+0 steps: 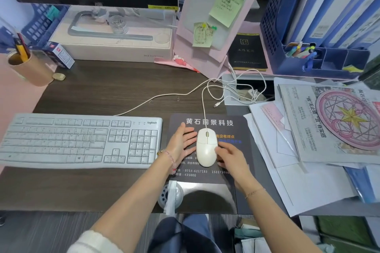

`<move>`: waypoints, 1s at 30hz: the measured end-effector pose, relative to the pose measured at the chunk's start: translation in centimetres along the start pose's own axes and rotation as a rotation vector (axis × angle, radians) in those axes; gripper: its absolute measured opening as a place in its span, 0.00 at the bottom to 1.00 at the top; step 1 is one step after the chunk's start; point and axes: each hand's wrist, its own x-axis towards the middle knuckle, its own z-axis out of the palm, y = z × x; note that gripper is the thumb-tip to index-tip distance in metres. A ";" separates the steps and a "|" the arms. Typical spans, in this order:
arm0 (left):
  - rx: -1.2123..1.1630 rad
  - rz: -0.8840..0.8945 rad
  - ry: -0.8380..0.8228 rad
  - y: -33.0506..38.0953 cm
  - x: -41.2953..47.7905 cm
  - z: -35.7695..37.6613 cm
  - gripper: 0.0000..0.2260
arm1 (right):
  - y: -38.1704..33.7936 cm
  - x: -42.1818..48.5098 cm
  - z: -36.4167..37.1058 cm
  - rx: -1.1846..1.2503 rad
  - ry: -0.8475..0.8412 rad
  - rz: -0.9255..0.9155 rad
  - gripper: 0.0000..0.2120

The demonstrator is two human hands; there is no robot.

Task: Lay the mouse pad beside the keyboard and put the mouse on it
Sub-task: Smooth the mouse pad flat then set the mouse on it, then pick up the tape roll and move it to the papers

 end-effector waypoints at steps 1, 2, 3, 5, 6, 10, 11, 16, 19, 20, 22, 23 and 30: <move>-0.043 -0.013 -0.008 -0.2 -0.2 -0.3 0.25 | -0.2 -0.2 -0.1 0.052 0.000 0.026 0.12; -0.076 -0.027 -0.018 -0.3 -0.4 -0.6 0.25 | -0.4 -0.3 -0.2 0.097 0.004 0.050 0.11; -0.099 -0.039 -0.027 -0.3 -0.5 -0.7 0.26 | -0.6 -0.4 -0.4 0.131 0.008 0.069 0.11; -0.122 -0.052 -0.036 -0.4 -0.7 -0.9 0.26 | -0.7 -0.3 -0.6 0.171 0.012 0.096 0.11; -0.125 -0.053 -0.038 -0.4 -0.8 -0.9 0.26 | -0.7 -0.3 -0.6 0.174 0.012 0.105 0.11; -0.102 -0.022 -0.024 -0.4 -1.4 -1.5 0.25 | -0.7 -0.1 -1.1 0.166 0.019 0.104 0.11; -0.080 -0.003 -0.011 -0.4 -1.7 -1.7 0.24 | -0.8 -0.1 -1.1 0.155 0.033 0.091 0.11; 0.004 0.120 0.102 -0.6 -3.7 -3.2 0.08 | -1.1 -0.9 -0.9 0.069 0.140 -0.067 0.08; 0.041 0.189 0.150 -0.7 -4.9 -4.5 0.05 | -1.2 -1.8 -0.2 0.044 0.129 -0.140 0.08; 0.044 0.196 0.158 -0.8 -5.5 -4.9 0.06 | -1.0 -2.3 0.2 0.057 0.115 -0.139 0.07; 0.031 0.204 0.167 -1.2 -6.8 -5.9 0.06 | -0.2 -3.5 1.1 0.099 0.082 -0.116 0.06; 0.027 0.210 0.170 -1.5 -7.5 -6.6 0.06 | 0.2 -4.2 1.5 0.116 0.069 -0.099 0.06; 0.002 0.169 0.134 -5.6 -11.5 -12.3 0.11 | 4.5 -9.1 5.2 0.147 0.083 -0.001 0.08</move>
